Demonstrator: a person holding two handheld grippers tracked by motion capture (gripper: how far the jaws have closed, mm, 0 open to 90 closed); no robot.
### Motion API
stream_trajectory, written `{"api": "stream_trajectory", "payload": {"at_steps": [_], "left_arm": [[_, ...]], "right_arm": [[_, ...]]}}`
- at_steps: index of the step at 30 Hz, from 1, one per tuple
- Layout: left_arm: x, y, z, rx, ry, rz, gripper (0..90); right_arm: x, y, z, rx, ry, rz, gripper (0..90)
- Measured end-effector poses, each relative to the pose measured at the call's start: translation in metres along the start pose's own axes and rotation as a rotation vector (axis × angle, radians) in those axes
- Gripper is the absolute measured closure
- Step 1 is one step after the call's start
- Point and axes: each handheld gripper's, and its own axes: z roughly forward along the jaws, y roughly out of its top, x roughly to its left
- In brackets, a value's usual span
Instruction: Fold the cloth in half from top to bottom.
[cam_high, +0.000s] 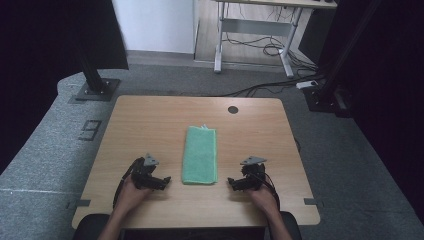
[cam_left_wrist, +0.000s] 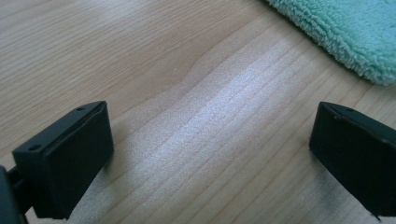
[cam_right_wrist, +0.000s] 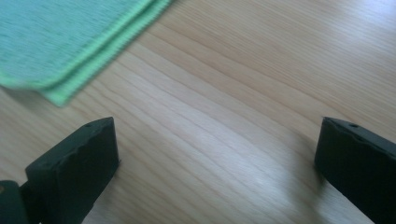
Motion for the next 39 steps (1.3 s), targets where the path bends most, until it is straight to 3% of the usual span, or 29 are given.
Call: {"api": "stream_trajectory", "payload": {"at_steps": [11,18,22,26,29,31,36,39], "left_arm": [[0.0,0.0,0.0,0.0,0.001,-0.002,0.0],[0.0,0.0,0.0,0.0,0.001,-0.002,0.0],[0.0,0.0,0.0,0.002,0.0,0.001,0.0],[0.0,0.003,0.0,0.016,0.0,-0.003,0.0],[-0.001,0.007,0.002,0.032,0.017,-0.005,0.0],[-0.002,0.012,0.001,0.023,0.033,0.002,0.0],[-0.003,0.028,-0.001,-0.016,0.013,0.002,0.0],[-0.005,0.038,0.001,-0.025,0.021,0.013,0.0]], "right_arm": [[0.026,0.032,0.013,-0.033,0.079,-0.034,0.1],[0.04,0.055,0.033,-0.018,0.082,-0.078,0.1],[0.047,0.064,0.047,-0.002,0.044,-0.103,0.1],[0.052,0.065,0.058,0.031,0.019,-0.134,0.0],[0.052,0.063,0.057,0.023,0.025,-0.123,0.7],[0.052,0.061,0.056,0.025,0.032,-0.119,1.4],[0.056,0.058,0.051,0.027,0.034,-0.129,3.6],[0.059,0.056,0.049,0.027,0.04,-0.139,5.4]]}}
